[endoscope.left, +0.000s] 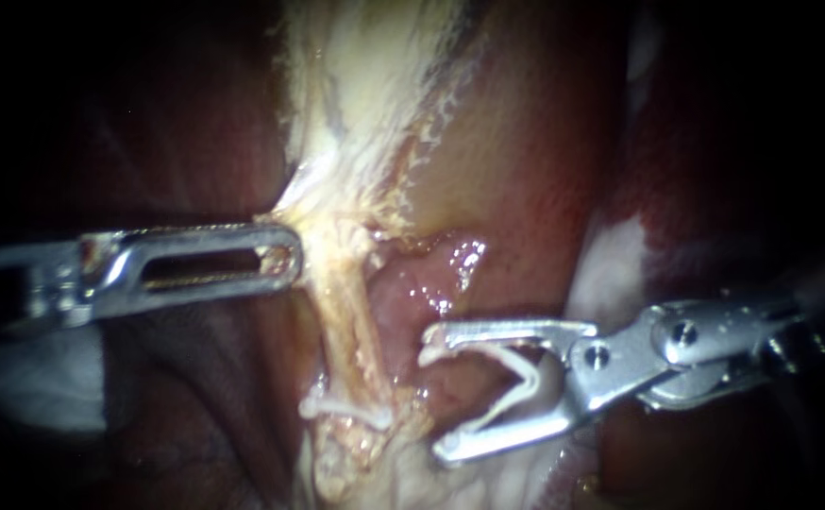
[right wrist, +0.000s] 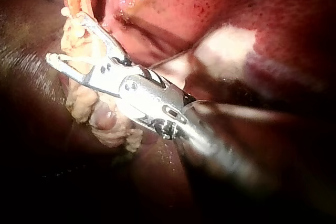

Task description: Clipping second clip left tube

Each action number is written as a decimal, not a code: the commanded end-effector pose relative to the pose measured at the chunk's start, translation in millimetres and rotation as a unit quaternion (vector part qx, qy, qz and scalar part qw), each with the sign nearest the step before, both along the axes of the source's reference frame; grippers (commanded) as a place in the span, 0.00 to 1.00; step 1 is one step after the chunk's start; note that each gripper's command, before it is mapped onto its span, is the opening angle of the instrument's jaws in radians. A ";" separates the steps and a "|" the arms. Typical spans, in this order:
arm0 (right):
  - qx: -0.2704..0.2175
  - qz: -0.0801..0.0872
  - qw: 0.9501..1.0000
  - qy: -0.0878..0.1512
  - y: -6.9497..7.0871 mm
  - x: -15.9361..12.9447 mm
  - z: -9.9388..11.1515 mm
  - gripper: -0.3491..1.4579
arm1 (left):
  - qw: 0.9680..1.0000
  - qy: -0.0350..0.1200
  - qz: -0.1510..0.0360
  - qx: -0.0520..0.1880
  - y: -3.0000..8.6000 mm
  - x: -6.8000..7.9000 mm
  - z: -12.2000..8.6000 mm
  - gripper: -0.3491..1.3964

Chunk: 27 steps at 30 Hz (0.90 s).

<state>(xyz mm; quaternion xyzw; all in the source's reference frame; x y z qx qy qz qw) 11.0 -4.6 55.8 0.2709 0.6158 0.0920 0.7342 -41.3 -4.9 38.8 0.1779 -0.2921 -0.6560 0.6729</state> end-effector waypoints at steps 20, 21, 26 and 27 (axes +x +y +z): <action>0.021 0.003 1.000 -0.010 -0.3 4.6 5.5 0.52 | 1.000 0.001 -0.001 0.000 -0.6 0.0 -0.8 0.00; 0.024 0.004 1.000 -0.011 -0.3 4.8 5.5 0.52 | 1.000 0.001 -0.001 0.000 -0.6 0.0 -0.9 0.00; 0.027 0.006 1.000 -0.013 -0.2 5.7 5.7 0.52 | 1.000 0.002 -0.002 -0.001 -0.7 -0.2 -1.1 0.00; 0.027 0.007 1.000 -0.013 -0.3 5.9 5.8 0.52 | 1.000 0.002 -0.002 -0.001 -0.8 -0.2 -1.1 0.00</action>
